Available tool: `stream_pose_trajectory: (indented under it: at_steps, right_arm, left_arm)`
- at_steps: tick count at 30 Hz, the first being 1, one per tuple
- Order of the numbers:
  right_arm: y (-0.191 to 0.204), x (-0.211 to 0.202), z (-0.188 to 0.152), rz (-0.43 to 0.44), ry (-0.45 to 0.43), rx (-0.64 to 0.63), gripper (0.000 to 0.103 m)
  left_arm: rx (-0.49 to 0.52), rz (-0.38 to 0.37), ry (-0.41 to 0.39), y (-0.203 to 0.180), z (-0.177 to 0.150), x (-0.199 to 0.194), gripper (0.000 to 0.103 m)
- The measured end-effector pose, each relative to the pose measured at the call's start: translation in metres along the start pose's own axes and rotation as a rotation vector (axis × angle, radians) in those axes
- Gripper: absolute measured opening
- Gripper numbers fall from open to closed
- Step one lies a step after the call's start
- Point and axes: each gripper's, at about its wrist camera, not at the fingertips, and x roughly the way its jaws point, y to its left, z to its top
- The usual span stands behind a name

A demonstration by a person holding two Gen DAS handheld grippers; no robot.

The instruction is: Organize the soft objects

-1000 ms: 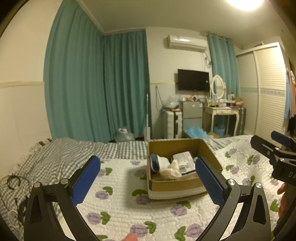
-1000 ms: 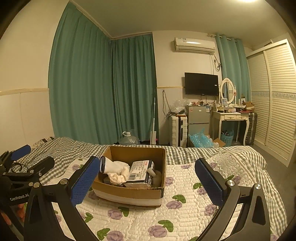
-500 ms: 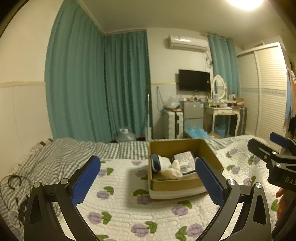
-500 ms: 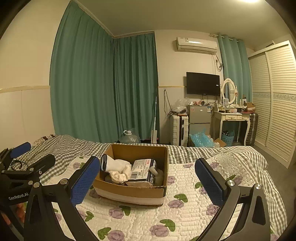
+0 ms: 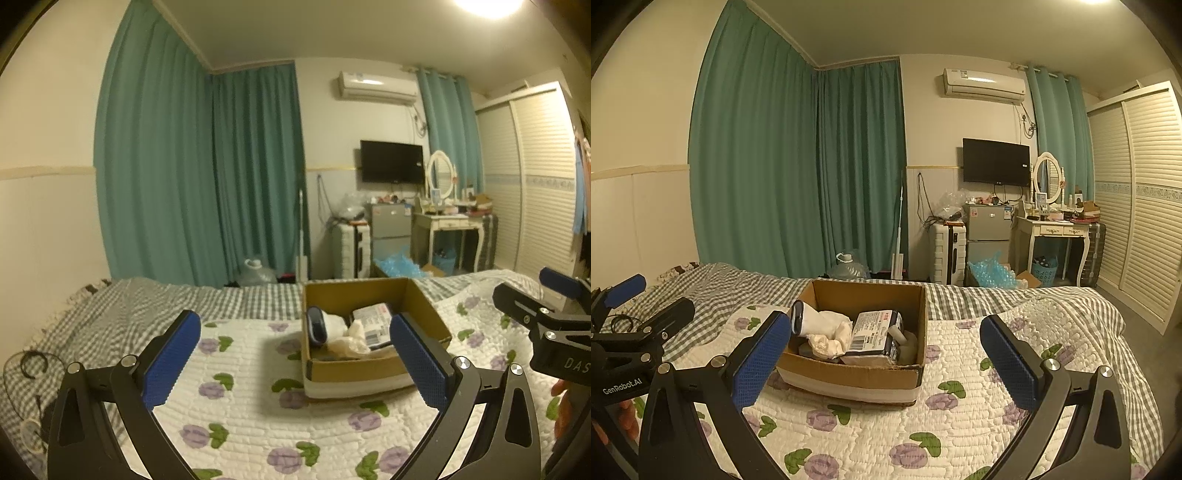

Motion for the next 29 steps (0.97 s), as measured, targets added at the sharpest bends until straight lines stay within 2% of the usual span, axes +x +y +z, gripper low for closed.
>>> stream_pose_trajectory:
  at_steps: [29]
  right_arm:
    - [0.0010, 0.0035, -0.0031, -0.004, 0.023, -0.005, 0.103]
  left_arm:
    - [-0.009, 0.002, 0.021, 0.0027, -0.0014, -0.0004, 0.103]
